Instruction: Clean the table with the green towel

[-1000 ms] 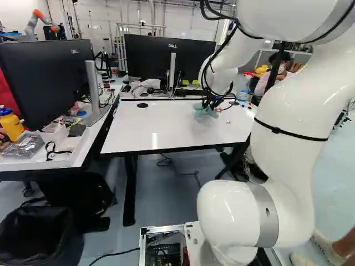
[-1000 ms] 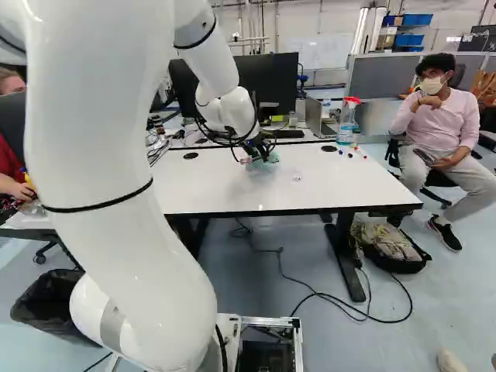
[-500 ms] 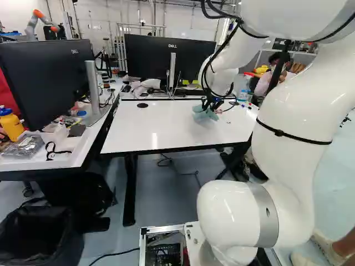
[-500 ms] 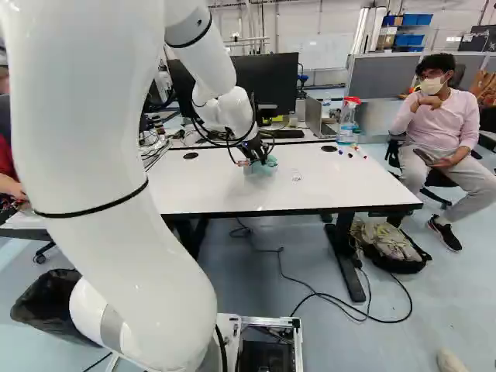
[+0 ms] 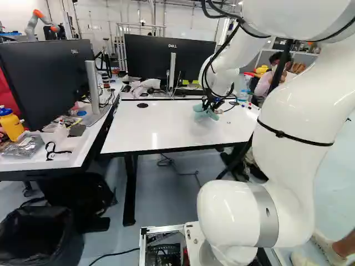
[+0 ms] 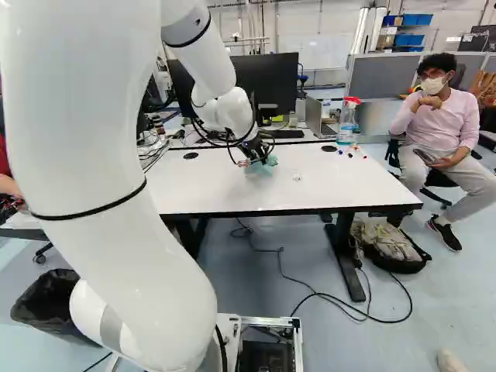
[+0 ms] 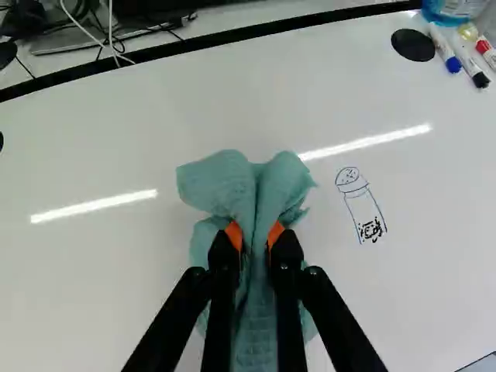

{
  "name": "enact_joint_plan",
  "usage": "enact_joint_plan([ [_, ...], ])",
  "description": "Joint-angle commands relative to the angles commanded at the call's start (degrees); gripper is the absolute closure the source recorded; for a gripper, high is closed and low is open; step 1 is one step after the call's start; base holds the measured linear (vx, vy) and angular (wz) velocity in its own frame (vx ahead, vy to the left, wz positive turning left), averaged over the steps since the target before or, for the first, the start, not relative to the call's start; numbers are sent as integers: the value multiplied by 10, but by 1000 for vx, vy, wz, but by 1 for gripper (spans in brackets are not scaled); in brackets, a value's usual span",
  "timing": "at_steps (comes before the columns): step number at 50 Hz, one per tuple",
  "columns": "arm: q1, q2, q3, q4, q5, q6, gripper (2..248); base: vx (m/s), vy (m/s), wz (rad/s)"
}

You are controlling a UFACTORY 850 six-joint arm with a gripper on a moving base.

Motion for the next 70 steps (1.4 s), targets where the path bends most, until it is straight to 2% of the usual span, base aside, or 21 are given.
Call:
enact_joint_plan([
  [14, -9, -2, -2, 0, 41, 0, 196, 0, 0, 0],
  [35, -43, -15, -17, 0, 86, 0, 196, 0, 0, 0],
  [53, -73, -29, -32, 0, 96, 0, 196, 0, 0, 0],
  [70, -92, -52, -45, 0, 106, 0, 196, 0, 0, 0],
])
